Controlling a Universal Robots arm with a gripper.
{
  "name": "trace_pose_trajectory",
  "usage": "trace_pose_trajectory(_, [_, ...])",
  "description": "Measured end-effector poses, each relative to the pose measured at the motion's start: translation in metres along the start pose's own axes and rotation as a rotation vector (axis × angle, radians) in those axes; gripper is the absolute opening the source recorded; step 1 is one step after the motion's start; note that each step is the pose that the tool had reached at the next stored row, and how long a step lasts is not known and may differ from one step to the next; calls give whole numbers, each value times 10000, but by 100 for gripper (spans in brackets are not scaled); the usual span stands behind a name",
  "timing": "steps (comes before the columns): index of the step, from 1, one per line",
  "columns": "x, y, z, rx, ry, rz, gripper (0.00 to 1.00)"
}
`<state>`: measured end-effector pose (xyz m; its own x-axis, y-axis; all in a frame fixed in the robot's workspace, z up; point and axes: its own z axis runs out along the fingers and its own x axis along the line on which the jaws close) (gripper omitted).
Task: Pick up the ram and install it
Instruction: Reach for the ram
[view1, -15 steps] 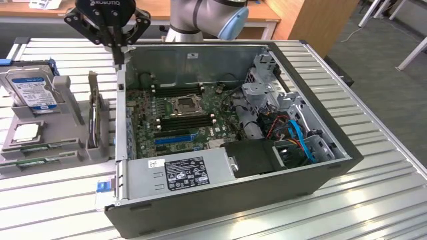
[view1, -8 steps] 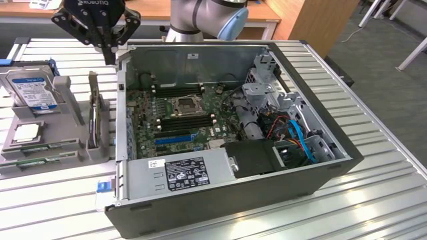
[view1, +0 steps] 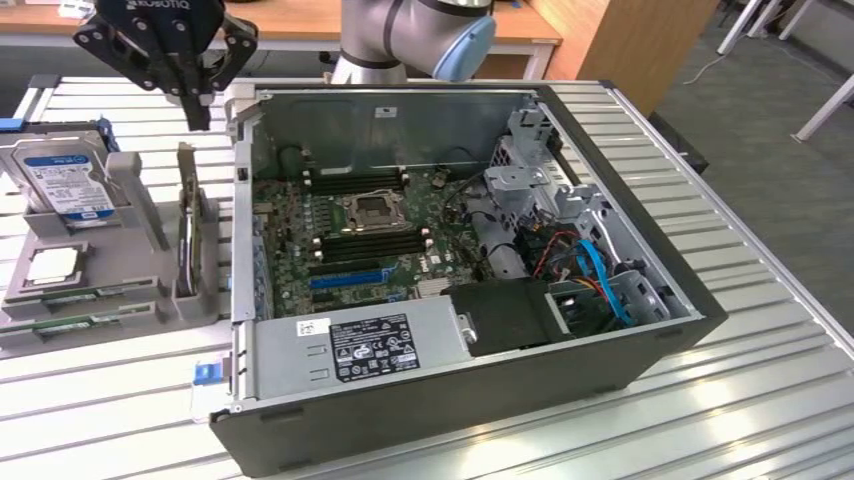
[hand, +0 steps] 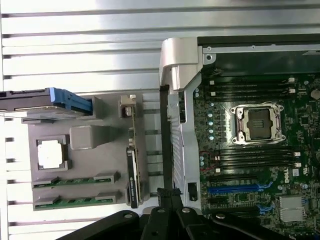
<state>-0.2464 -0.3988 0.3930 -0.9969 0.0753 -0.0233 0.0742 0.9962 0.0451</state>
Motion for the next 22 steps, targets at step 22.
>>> trace_pose_trajectory(22, [275, -21, -5, 0, 0, 0, 10])
